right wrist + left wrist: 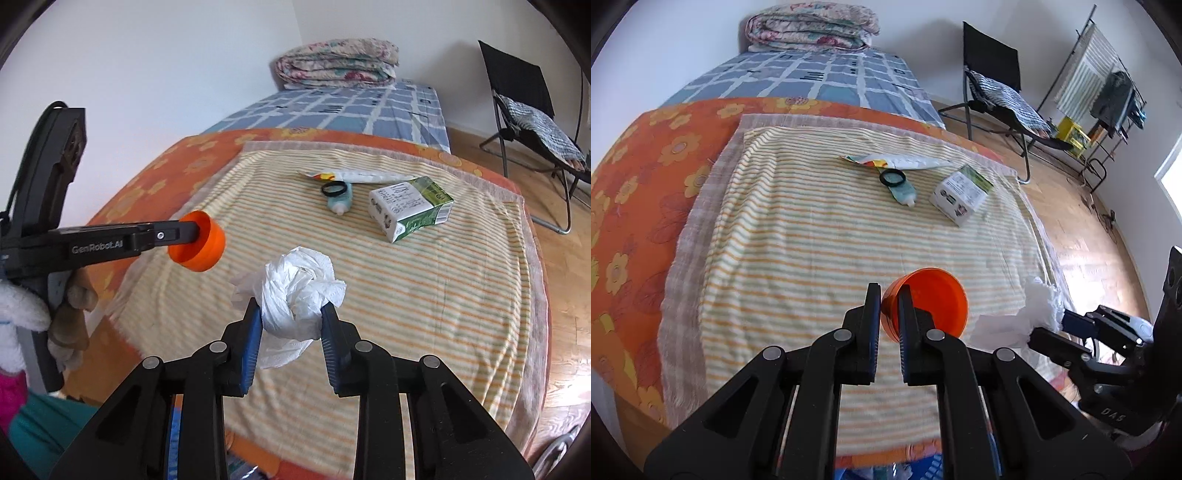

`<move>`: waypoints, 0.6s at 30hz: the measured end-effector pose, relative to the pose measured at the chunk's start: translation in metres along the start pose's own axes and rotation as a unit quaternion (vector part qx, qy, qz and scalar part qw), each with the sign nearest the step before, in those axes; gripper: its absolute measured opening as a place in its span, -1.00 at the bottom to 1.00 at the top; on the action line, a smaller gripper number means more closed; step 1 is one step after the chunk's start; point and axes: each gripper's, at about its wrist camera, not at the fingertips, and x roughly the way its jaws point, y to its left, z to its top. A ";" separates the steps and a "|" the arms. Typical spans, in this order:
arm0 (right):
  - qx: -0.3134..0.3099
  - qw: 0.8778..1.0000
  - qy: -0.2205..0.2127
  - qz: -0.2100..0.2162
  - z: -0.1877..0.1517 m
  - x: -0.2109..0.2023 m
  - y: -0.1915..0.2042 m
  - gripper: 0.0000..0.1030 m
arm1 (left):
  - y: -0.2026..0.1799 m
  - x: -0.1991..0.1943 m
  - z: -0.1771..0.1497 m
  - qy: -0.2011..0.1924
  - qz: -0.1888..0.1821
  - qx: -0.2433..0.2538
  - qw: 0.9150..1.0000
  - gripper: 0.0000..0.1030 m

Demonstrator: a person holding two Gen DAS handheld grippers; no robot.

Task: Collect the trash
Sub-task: 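Carry the orange cap and tissue over the blue basket with both grippers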

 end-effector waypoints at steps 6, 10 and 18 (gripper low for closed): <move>0.000 1.000 -0.011 0.023 -0.024 -0.029 0.009 -0.45 | -0.010 -0.019 -0.030 0.003 -0.006 0.019 1.000 -0.86; -0.006 0.999 -0.018 0.034 -0.039 -0.046 0.013 -0.45 | -0.021 -0.027 -0.053 0.007 -0.005 0.036 0.999 -0.86; -0.019 0.998 -0.012 0.057 -0.074 -0.065 0.020 -0.45 | -0.036 -0.035 -0.103 0.025 -0.005 0.062 0.998 -0.86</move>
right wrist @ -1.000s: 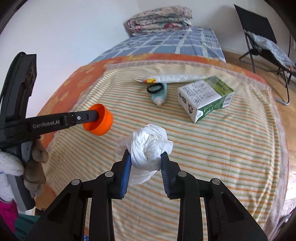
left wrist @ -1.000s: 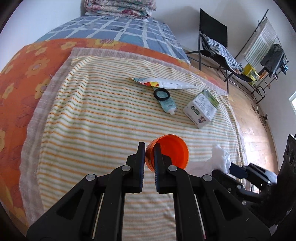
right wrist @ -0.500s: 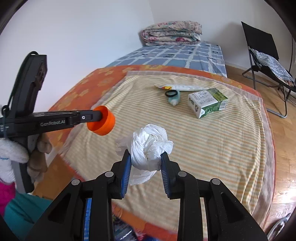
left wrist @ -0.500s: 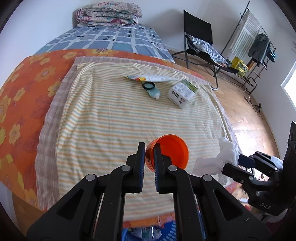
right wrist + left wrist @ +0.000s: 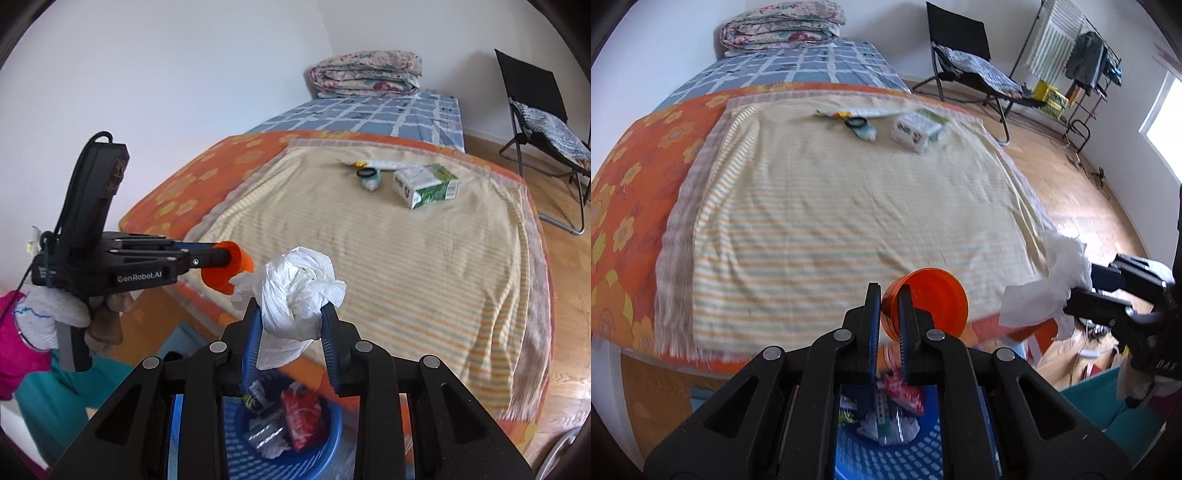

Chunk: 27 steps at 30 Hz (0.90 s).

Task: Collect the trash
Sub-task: 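Carry the orange cap and tissue over the blue basket with both grippers, then open both grippers to drop the cap and tissue into the basket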

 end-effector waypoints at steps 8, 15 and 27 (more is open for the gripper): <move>-0.018 1.000 0.022 0.003 -0.036 0.000 0.014 -0.45 | -0.012 0.006 -0.047 0.035 -0.008 0.013 0.999 -0.86; -0.018 0.998 0.052 0.015 -0.065 0.009 0.024 -0.45 | -0.020 0.014 -0.082 0.065 -0.012 0.027 0.997 -0.86; -0.031 0.995 0.097 0.015 -0.095 0.028 0.037 -0.45 | -0.024 0.034 -0.119 0.117 -0.007 0.042 0.992 -0.86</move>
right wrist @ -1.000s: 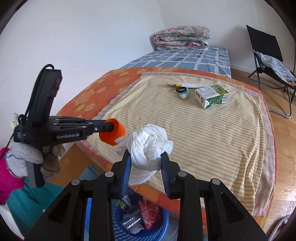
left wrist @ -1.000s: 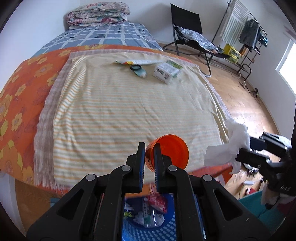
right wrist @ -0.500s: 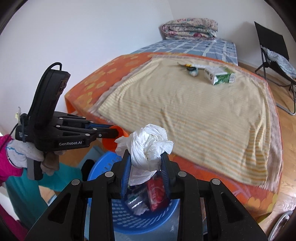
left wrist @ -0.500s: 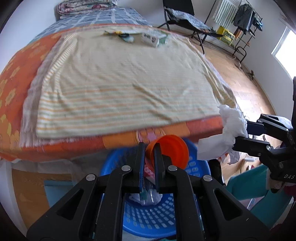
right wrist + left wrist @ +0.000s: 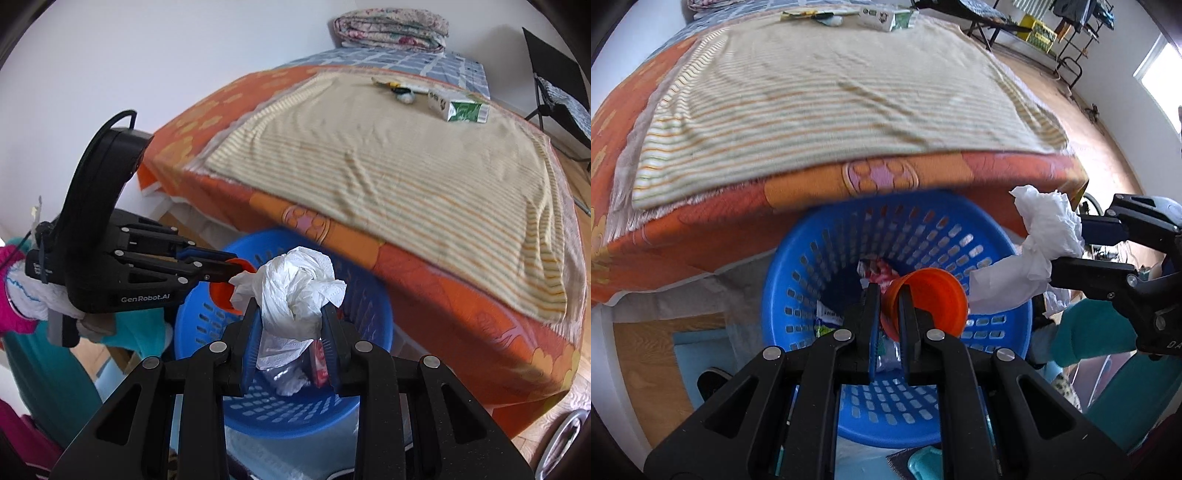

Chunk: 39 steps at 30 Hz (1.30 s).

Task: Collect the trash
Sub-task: 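Open both grippers to drop the cap and tissue into the basket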

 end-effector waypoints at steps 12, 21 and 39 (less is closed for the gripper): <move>-0.005 0.999 0.039 0.000 -0.013 0.017 0.004 -0.39 | 0.001 0.018 -0.014 0.035 0.018 -0.001 0.999 -0.86; 0.010 0.999 0.051 -0.005 -0.012 0.021 -0.002 -0.05 | 0.002 0.020 -0.015 0.042 0.025 -0.006 0.999 -0.37; 0.028 0.999 0.044 -0.014 -0.005 0.015 -0.008 0.06 | 0.002 0.018 -0.008 0.040 0.026 -0.016 0.999 -0.08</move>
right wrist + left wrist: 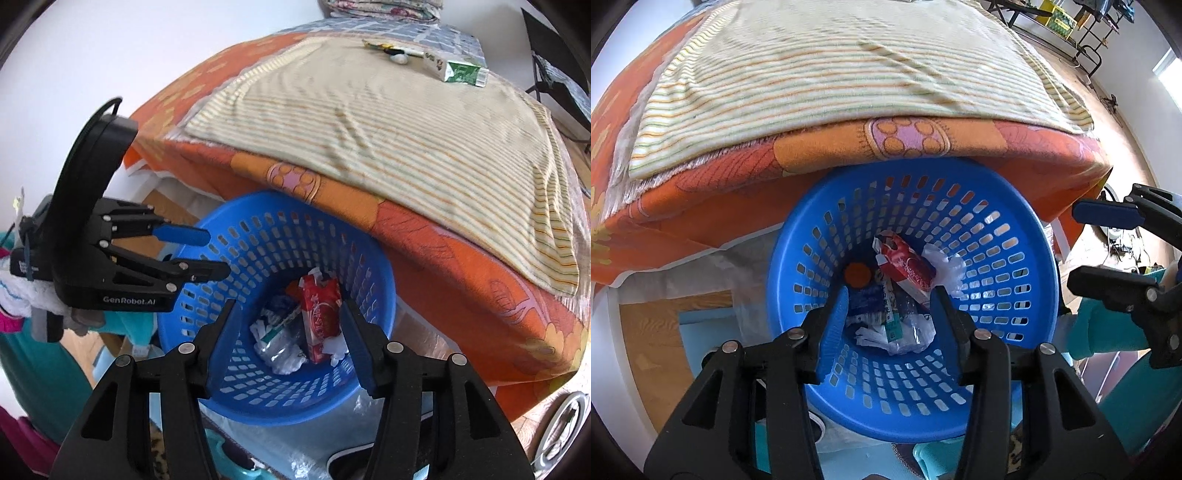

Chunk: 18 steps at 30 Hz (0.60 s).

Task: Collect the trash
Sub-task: 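Move both grippers back over the milk carton and tube on the sheet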

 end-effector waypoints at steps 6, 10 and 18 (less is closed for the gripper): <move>0.011 0.999 -0.033 0.000 0.013 -0.017 -0.005 0.06 | -0.002 -0.009 0.010 -0.012 -0.009 -0.004 1.000 -0.08; 0.021 0.998 -0.058 -0.006 0.023 -0.031 -0.011 0.07 | 0.000 -0.014 0.021 -0.017 -0.015 -0.012 1.000 -0.08; 0.063 0.993 -0.097 -0.019 0.048 -0.052 -0.035 0.28 | 0.006 -0.036 0.061 -0.047 -0.015 -0.017 0.999 -0.08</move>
